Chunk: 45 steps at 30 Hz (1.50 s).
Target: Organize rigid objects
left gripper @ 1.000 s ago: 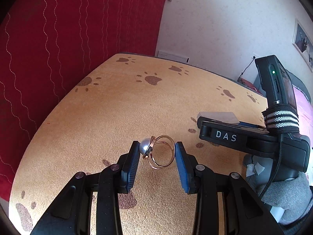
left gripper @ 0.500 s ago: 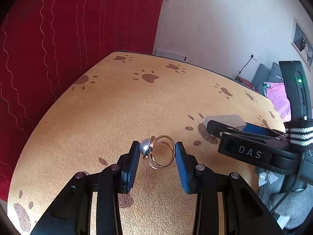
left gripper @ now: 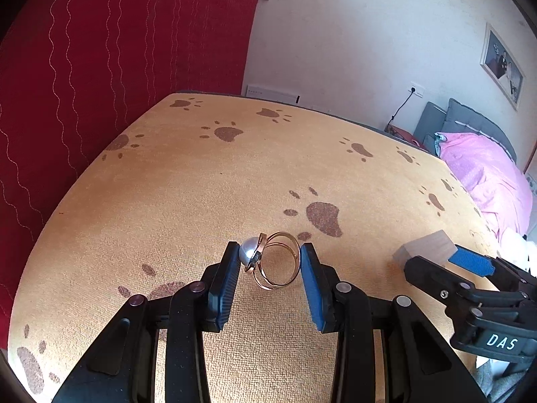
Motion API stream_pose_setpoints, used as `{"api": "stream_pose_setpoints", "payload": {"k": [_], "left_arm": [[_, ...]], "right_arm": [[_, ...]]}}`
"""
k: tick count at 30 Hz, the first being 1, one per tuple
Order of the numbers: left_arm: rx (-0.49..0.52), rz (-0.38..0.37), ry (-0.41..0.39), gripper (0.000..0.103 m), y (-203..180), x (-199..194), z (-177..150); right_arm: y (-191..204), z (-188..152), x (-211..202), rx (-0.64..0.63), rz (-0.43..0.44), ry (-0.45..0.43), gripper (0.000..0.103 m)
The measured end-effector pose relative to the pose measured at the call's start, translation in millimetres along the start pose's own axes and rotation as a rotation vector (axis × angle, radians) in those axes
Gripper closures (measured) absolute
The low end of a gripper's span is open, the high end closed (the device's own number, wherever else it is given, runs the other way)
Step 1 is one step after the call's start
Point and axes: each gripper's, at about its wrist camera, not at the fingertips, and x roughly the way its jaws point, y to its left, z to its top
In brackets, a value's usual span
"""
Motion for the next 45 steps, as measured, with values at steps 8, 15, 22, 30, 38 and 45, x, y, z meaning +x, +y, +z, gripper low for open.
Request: {"api": "stream_pose_setpoints", "payload": {"k": [8, 15, 22, 30, 38, 45], "left_arm": [[0.018, -0.046, 0.011, 0.065, -9.0, -2.1, -3.2], [0.049, -0.066, 0.016, 0.065, -19.1, -3.0, -6.7], [0.066, -0.066, 0.028, 0.065, -24.0, 0.0, -8.5], [0.081, -0.058, 0.038, 0.066, -29.3, -0.7, -10.0], [0.144, -0.089, 0.057, 0.066, -55.7, -6.9, -17.4], [0.176, -0.125, 0.071, 0.065, -80.9, -16.7, -23.7]], "right_arm": [[-32.8, -31.2, -33.9, 0.085, -0.039, -0.006, 0.009], [-56.7, -54.5, -63.5, 0.135, -0.087, -0.016, 0.009], [-75.2, -71.7, -89.9, 0.168, -0.136, -0.044, 0.009], [-110.6, -91.1, -119.0, 0.229, -0.205, -0.062, 0.009], [-155.2, -106.6, -148.4, 0.315, -0.294, -0.102, 0.010], [-184.8, -110.7, -169.2, 0.374, -0.329, -0.154, 0.010]]}}
